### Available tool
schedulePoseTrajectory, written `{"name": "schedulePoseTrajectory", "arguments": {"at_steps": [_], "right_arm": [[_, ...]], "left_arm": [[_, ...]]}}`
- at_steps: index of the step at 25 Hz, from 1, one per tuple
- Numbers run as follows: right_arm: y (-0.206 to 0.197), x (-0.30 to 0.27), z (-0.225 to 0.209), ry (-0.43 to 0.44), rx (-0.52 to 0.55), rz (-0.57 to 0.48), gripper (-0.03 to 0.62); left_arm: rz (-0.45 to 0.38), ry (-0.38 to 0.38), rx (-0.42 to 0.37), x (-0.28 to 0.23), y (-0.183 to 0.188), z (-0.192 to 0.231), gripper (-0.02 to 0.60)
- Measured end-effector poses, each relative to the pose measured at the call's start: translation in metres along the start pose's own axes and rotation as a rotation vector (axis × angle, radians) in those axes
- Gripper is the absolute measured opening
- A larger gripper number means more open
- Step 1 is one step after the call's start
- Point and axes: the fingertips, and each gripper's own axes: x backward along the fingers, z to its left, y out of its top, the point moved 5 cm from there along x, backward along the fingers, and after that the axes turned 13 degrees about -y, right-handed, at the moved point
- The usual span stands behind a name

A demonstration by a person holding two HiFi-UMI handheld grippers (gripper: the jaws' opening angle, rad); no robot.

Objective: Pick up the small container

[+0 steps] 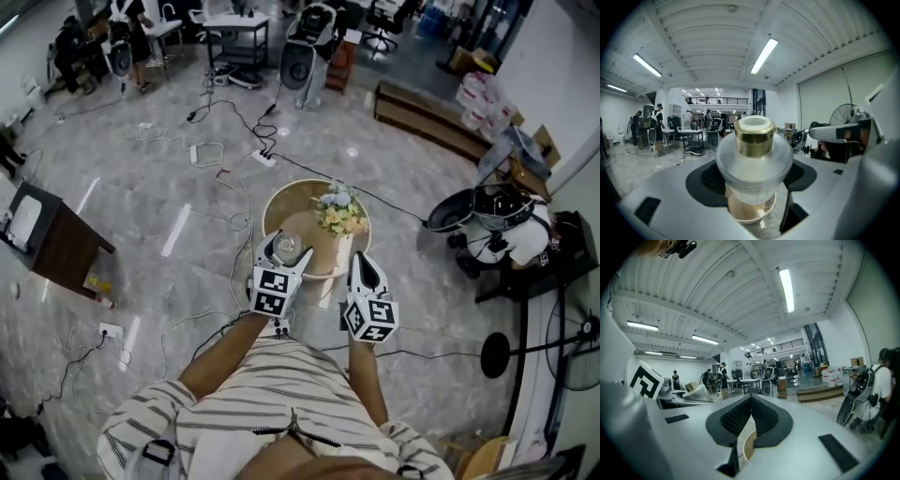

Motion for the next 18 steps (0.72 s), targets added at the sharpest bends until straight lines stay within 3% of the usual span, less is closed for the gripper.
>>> {"name": "schedulePoseTrajectory", "arguments": {"at_steps": [10, 18], "right_arm": [[0.003, -0.018, 0.02, 0.058, 0.027, -0.015, 0.005], [0.006, -0.022, 0.024, 0.042, 0.045, -0.034, 0.003]], "left_arm": [[-0.027, 0.026, 0.011, 0.005, 0.004, 0.015, 0.327], [-0.042, 0.016, 0.002, 0.005, 0.007, 0.016, 0.327]]}}
